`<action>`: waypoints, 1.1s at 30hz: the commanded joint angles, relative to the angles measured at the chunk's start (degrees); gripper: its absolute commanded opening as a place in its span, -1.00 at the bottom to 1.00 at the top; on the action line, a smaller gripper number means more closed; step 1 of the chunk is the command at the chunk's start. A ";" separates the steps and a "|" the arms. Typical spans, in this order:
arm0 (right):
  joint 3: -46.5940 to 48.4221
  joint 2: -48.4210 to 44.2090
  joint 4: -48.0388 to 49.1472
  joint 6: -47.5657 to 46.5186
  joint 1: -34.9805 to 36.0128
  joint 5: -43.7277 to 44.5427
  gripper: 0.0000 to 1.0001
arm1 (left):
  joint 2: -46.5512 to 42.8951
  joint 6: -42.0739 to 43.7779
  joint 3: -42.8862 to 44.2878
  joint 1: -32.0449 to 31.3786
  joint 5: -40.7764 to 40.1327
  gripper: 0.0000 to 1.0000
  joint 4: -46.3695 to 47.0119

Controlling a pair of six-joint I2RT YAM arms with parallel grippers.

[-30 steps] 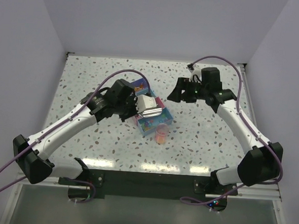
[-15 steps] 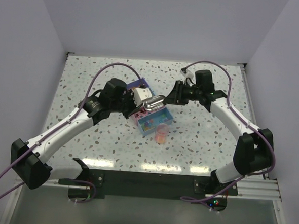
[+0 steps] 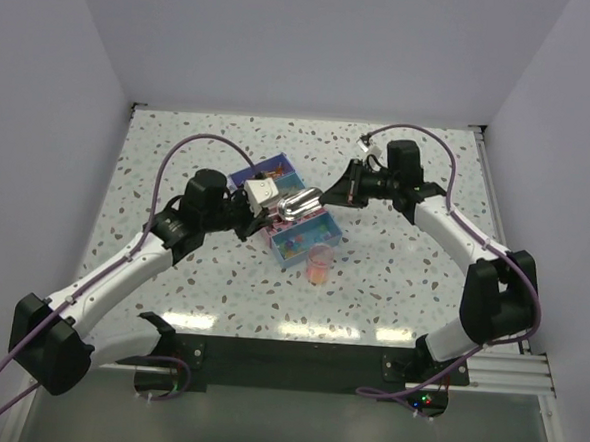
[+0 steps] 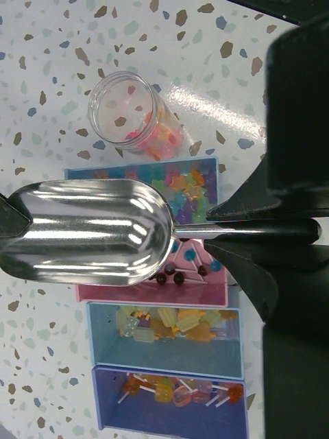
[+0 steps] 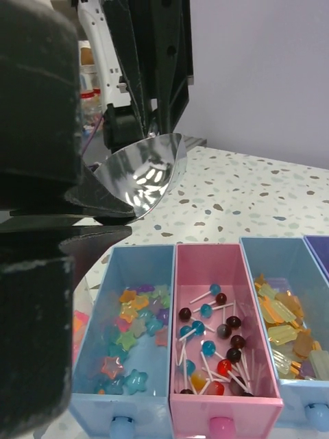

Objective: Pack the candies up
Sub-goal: Adjust the spatula.

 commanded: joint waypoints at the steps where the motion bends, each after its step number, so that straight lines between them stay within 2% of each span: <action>1: -1.38 0.39 5.84 1.73 0.44 -3.30 -1.00 | -2.46 -3.06 -1.61 0.64 4.79 -0.84 11.84; 6: -1.65 0.48 6.81 3.93 -0.09 -4.53 -1.00 | -2.99 -2.79 -4.50 0.72 5.32 -0.19 13.60; 9: -1.82 0.57 7.34 5.33 -0.79 -4.97 -1.00 | -3.86 -2.62 -7.05 1.07 6.46 0.05 17.81; 12: -2.00 0.48 7.87 6.13 -1.32 -5.32 -1.00 | -4.13 -2.27 -8.64 1.86 6.99 0.18 18.78; 20: -2.61 0.48 7.69 7.80 -2.11 -4.62 -1.00 | -5.45 -1.30 -13.56 2.57 8.40 0.24 22.82; 25: -2.70 0.48 8.22 8.59 -2.11 -4.44 -1.00 | -6.07 -3.31 -17.78 2.57 8.31 0.15 30.38; 28: -3.14 0.65 9.44 9.99 -2.11 -4.62 -1.00 | -5.36 -4.20 -19.01 2.57 8.39 0.00 33.46; 33: -3.93 1.01 11.65 12.37 -2.02 -4.97 -1.00 | -4.22 -5.87 -20.60 2.57 8.22 -0.05 38.64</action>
